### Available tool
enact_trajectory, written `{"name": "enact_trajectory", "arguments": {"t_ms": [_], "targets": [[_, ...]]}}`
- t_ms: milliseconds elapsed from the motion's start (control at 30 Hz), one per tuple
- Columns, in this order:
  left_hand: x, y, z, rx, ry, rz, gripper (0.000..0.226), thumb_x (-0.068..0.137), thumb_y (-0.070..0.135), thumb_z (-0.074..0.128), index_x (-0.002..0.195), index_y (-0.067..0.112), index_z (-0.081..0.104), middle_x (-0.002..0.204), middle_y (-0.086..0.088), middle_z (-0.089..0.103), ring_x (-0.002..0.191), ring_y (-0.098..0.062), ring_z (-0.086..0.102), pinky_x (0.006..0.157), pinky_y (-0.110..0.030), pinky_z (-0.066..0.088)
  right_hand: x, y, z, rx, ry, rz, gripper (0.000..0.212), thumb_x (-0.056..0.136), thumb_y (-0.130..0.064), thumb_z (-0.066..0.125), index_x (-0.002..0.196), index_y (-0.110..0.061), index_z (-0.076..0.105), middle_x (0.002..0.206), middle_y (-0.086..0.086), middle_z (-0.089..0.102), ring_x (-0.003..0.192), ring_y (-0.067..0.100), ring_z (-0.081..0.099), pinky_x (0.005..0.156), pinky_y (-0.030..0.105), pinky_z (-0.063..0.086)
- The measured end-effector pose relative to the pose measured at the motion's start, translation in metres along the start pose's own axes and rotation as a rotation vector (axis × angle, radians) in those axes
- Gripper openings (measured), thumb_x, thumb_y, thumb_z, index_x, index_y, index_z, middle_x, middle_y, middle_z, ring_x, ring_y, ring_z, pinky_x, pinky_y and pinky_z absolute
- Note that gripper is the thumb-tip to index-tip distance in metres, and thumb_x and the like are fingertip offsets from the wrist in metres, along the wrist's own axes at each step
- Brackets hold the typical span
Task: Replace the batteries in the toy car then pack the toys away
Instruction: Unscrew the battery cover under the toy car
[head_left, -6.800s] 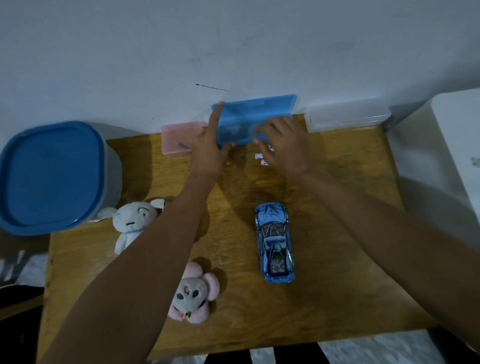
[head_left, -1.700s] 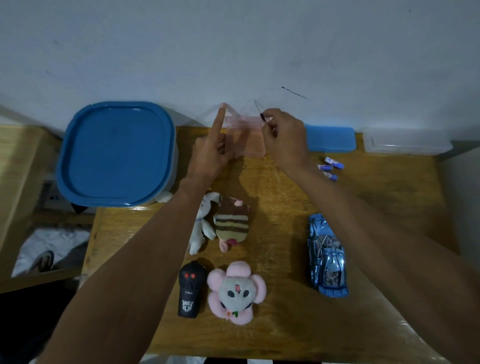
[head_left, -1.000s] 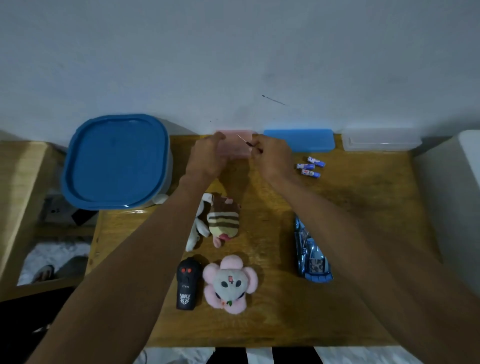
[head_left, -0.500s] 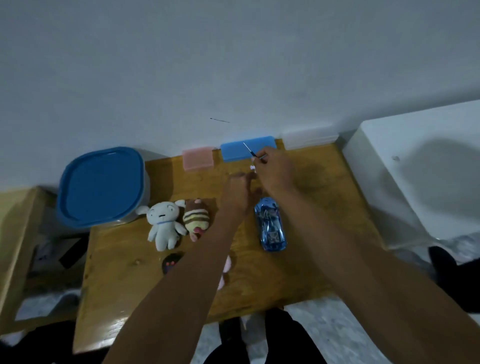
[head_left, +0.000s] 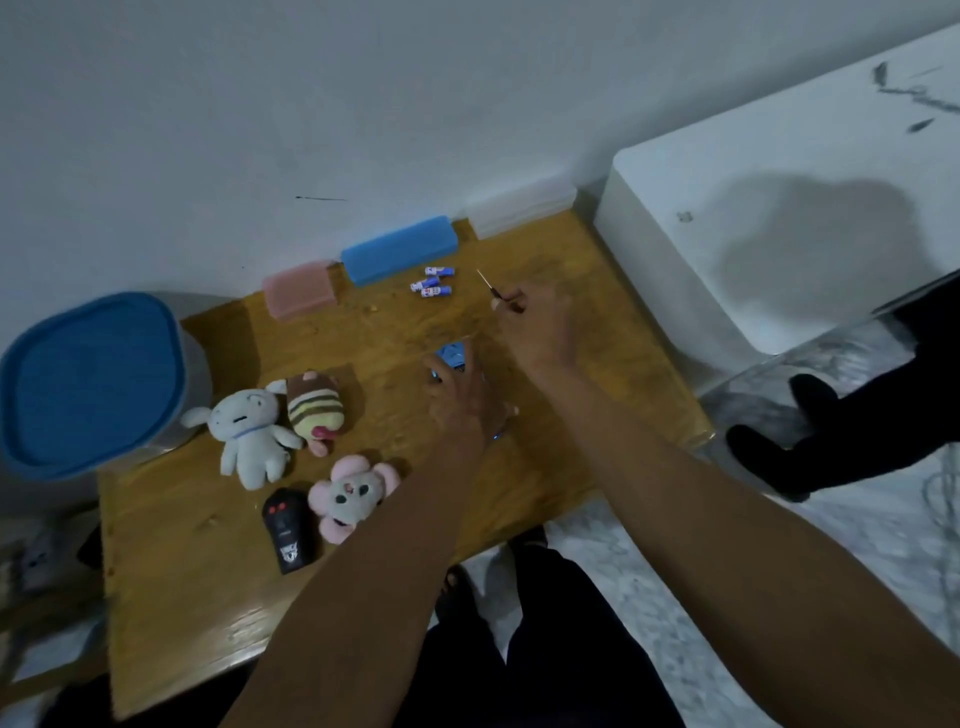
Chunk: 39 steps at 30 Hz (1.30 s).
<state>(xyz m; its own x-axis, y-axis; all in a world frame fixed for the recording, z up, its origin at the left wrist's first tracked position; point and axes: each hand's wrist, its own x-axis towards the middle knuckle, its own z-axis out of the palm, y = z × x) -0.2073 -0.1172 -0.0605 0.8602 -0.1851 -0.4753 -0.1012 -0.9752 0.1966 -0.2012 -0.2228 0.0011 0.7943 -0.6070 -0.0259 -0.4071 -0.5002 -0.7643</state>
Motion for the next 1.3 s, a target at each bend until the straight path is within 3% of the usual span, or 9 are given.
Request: {"name": "enact_trajectory", "arguments": {"t_ms": [100,233,333,467,533,733,967,1100,1300], "targets": [[-0.002,-0.002,-0.004,-0.217,0.024,-0.001,0.104,0.081,0.035,0.078,0.159,0.035,0.010,0.158,-0.026,0.008,0.133,-0.047,0.040,0.101,-0.048,0.046,0.000,-0.001,-0.004,0.008,-0.003,0.000,0.010,0.092,-0.025,0.071,0.095,-0.018,0.076,0.082,-0.004,0.070,0.072,0.009,0.062,0.053,0.014,0.037],[-0.004,-0.014,-0.019,-0.540,0.114,0.048,0.095,0.081,0.022,0.083,0.157,0.038,0.029,0.158,-0.021,0.016,0.139,-0.037,0.037,0.111,-0.042,0.041,0.005,-0.013,-0.008,0.019,0.008,-0.017,0.011,0.092,-0.028,0.070,0.097,-0.021,0.075,0.085,-0.006,0.071,0.078,0.009,0.065,0.058,0.018,0.044],[-0.007,-0.020,-0.041,-0.626,0.151,0.079,0.073,0.087,0.007,0.075,0.150,0.030,0.046,0.160,-0.021,0.017,0.141,-0.034,0.037,0.112,-0.034,0.036,0.010,-0.025,-0.013,-0.014,0.015,-0.024,0.013,0.093,-0.031,0.068,0.099,-0.020,0.074,0.088,-0.006,0.070,0.078,0.010,0.062,0.055,0.016,0.037],[-0.006,-0.030,-0.054,-0.714,0.254,0.152,0.041,0.095,0.017,0.064,0.135,0.020,0.065,0.158,-0.016,0.030,0.145,-0.031,0.026,0.113,-0.029,0.026,0.015,-0.036,-0.016,-0.012,0.015,-0.023,0.015,0.094,-0.033,0.067,0.101,-0.020,0.072,0.088,-0.009,0.064,0.080,0.009,0.060,0.059,0.016,0.038],[-0.008,-0.029,-0.060,-0.789,0.270,0.142,0.030,0.099,0.022,0.056,0.125,0.018,0.071,0.150,-0.014,0.037,0.141,-0.031,0.034,0.109,-0.033,0.036,0.014,-0.040,-0.017,0.001,0.006,-0.019,0.017,0.094,-0.035,0.067,0.102,-0.021,0.073,0.090,-0.008,0.067,0.082,0.010,0.063,0.064,0.021,0.045],[-0.019,-0.030,-0.069,-0.918,0.326,0.167,0.036,0.080,0.048,0.047,0.108,0.032,0.063,0.111,-0.009,0.059,0.101,-0.028,0.058,0.082,-0.043,0.054,0.009,-0.051,-0.021,-0.009,-0.017,-0.039,0.016,0.094,-0.034,0.067,0.103,-0.022,0.073,0.095,-0.009,0.067,0.083,0.006,0.059,0.057,0.014,0.034],[-0.034,-0.034,-0.083,-1.011,0.303,0.213,0.035,0.076,0.023,0.063,0.110,0.026,0.057,0.106,-0.006,0.057,0.084,-0.021,0.058,0.062,-0.029,0.045,0.004,-0.053,-0.021,0.267,-0.105,0.072,0.007,0.094,-0.020,0.067,0.095,-0.020,0.075,0.081,-0.012,0.063,0.074,0.005,0.059,0.070,0.022,0.051],[-0.039,-0.039,-0.089,-1.058,0.284,0.195,0.041,0.081,0.008,0.066,0.119,0.022,0.058,0.101,0.010,0.054,0.083,-0.011,0.055,0.062,-0.030,0.048,0.003,-0.056,-0.026,0.590,-0.118,0.251,0.013,0.090,-0.006,0.068,0.091,-0.019,0.069,0.095,0.005,0.072,0.088,0.019,0.072,0.073,0.025,0.061],[-0.045,-0.043,-0.098,-1.062,0.271,0.247,0.060,0.068,0.027,0.065,0.127,0.023,0.055,0.119,-0.001,0.054,0.096,-0.006,0.055,0.069,-0.024,0.047,0.002,-0.063,-0.030,0.768,-0.111,0.298,0.013,0.087,0.003,0.071,0.093,-0.007,0.064,0.089,0.011,0.068,0.083,0.022,0.074,0.076,0.030,0.063]]}}
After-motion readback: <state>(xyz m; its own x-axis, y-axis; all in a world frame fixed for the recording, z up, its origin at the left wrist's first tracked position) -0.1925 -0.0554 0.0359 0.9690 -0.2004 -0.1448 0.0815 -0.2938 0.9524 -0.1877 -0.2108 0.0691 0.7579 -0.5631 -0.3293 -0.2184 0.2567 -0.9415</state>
